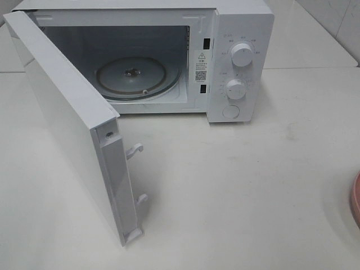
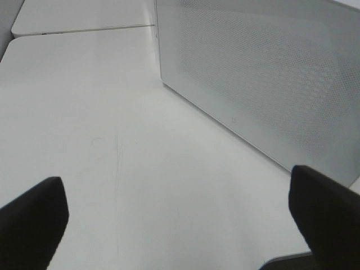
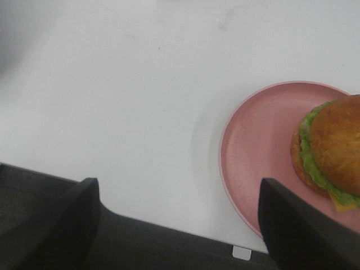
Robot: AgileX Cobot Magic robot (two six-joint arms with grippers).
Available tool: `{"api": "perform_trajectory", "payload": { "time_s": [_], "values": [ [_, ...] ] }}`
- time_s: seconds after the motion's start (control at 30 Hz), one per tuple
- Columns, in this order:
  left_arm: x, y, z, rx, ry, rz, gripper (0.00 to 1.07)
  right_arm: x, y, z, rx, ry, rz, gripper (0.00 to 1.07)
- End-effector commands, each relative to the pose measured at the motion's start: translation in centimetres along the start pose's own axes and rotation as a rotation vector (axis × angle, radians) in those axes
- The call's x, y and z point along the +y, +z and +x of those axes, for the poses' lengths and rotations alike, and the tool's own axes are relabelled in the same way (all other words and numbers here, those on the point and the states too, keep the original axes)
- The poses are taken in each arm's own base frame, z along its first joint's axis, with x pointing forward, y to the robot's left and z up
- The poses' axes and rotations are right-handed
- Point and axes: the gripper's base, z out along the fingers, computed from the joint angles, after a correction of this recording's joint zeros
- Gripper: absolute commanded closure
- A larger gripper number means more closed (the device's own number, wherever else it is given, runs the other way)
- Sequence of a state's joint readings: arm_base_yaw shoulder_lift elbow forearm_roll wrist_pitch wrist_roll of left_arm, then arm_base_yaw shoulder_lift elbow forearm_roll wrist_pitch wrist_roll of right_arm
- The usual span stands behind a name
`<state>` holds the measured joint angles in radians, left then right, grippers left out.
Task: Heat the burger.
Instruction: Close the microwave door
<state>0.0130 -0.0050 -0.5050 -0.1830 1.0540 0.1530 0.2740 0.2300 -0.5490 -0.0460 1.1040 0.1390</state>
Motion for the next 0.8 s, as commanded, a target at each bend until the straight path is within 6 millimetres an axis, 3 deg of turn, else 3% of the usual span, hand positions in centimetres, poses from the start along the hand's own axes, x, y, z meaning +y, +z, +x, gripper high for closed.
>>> {"api": "perform_trajectory", "payload": {
  "time_s": [0.03, 0.37, 0.8],
  "values": [
    [0.0, -0.2, 0.1, -0.028, -0.003, -0.005, 0.07, -0.1, -0.3, 0.7, -0.088, 0.030, 0.028, 0.31],
    [0.0, -0.2, 0.1, -0.028, -0.003, -0.005, 0.07, -0.1, -1.8, 2.7, -0.283, 0.101, 0.102, 0.31],
    [0.0, -0.2, 0.1, -0.028, -0.003, -0.005, 0.07, -0.1, -1.9, 2.8, -0.294, 0.111, 0.114, 0.32]
  ]
}}
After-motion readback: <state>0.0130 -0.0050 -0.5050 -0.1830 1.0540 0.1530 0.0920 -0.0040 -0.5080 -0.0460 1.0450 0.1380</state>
